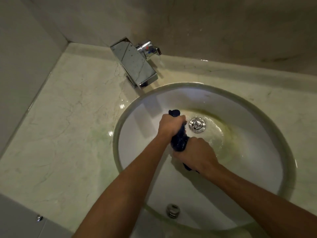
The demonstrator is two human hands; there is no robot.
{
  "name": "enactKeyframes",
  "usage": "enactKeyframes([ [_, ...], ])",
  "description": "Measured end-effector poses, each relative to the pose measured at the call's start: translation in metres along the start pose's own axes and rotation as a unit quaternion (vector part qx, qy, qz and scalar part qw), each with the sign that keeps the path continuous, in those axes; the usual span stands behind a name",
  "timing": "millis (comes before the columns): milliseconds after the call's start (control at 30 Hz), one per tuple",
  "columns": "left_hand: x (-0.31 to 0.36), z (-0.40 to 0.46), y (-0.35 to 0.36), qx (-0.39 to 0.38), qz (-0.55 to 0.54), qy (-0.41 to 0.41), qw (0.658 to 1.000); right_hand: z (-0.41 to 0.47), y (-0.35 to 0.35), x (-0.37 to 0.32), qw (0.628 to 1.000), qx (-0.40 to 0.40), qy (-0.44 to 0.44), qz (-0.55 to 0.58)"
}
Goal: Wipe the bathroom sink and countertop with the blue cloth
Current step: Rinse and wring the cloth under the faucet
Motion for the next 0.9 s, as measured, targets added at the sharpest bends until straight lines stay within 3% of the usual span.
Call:
enactKeyframes([
  [67,-0.002,0.002,0.008,0.072,0.104,0.034,0.991,0.001,0.007,0.003,0.998,0.013,-0.016,-0.064],
  [167,0.0,0.005,0.014,0.104,0.145,0.056,0.982,0.003,0.009,0.006,0.996,0.026,-0.036,-0.082],
  [233,0.003,0.008,0.011,0.078,0.111,0.051,0.989,0.004,0.006,0.01,0.998,0.022,-0.023,-0.056],
  [367,0.003,0.006,-0.009,-0.066,-0.107,-0.043,0.991,-0.004,-0.015,0.015,0.996,-0.021,-0.051,0.072],
  [500,-0.004,0.008,-0.015,-0.058,-0.167,-0.072,0.982,-0.01,-0.025,0.008,0.985,-0.152,-0.064,0.056],
  [767,-0.016,0.004,0.0,-0.013,-0.109,-0.069,0.992,-0.022,-0.006,0.008,0.997,-0.07,-0.013,0.001],
  [833,-0.018,0.002,0.0,-0.019,-0.136,-0.063,0.989,-0.025,-0.008,0.01,0.997,-0.052,-0.019,0.047],
  [900,-0.013,-0.006,-0.005,-0.076,-0.169,-0.058,0.981,-0.025,-0.016,0.013,0.987,-0.068,-0.011,0.143],
])
Point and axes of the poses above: each hand's wrist, its own z-axis towards the middle knuckle, its own y-axis out of the palm, x = y × z, the point moved 1 cm from there along z, towards the middle knuckle, and after that the axes turned 11 degrees about -y, right-handed, at the moved point
